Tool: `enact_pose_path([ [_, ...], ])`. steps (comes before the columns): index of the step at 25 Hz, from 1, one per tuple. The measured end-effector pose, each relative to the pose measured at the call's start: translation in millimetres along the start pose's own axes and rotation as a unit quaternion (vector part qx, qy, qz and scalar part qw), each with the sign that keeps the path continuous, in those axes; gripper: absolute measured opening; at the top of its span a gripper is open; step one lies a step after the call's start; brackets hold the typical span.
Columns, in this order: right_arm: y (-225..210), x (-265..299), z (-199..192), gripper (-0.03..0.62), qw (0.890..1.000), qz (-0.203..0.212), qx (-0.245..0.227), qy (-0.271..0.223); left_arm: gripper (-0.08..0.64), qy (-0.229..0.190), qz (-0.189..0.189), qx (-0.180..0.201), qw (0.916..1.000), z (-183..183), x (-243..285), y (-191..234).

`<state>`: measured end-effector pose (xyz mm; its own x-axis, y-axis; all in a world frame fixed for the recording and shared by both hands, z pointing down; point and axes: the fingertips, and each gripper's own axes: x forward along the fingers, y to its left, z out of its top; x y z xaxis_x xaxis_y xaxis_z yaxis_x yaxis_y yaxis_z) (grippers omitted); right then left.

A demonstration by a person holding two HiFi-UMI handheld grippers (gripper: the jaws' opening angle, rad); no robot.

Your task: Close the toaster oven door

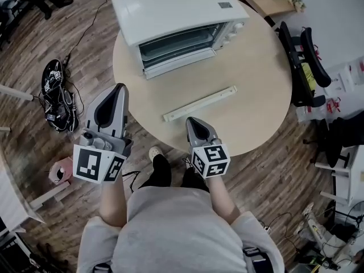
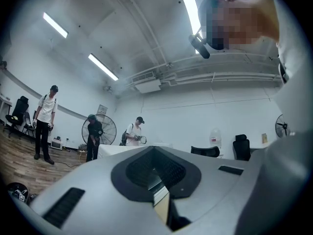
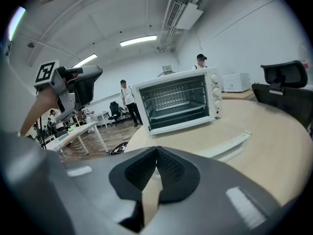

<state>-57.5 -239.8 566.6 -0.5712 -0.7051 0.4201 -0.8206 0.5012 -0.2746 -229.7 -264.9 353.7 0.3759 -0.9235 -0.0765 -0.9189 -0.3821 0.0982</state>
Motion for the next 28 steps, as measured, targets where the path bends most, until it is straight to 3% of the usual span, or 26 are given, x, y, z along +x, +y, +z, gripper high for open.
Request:
enact_pose_path([
  [12,4.5,39.9,-72.8,0.096,0.998,-0.011,0.025,0.065,0.006,0.015,-0.007,0.003,0.9999,-9.8,-10.1,9.9],
  [20,7.2,65.0,-87.2,0.138,0.996,-0.016,0.002,0.086,0.006,0.021,0.015,0.012,0.9996,-9.9,-27.9,25.9],
  [28,7.3,74.9,-86.3,0.116,0.996,-0.033,-0.029,0.078,0.006,0.026,0.028,0.014,0.9992,-13.6,-34.6,36.2],
])
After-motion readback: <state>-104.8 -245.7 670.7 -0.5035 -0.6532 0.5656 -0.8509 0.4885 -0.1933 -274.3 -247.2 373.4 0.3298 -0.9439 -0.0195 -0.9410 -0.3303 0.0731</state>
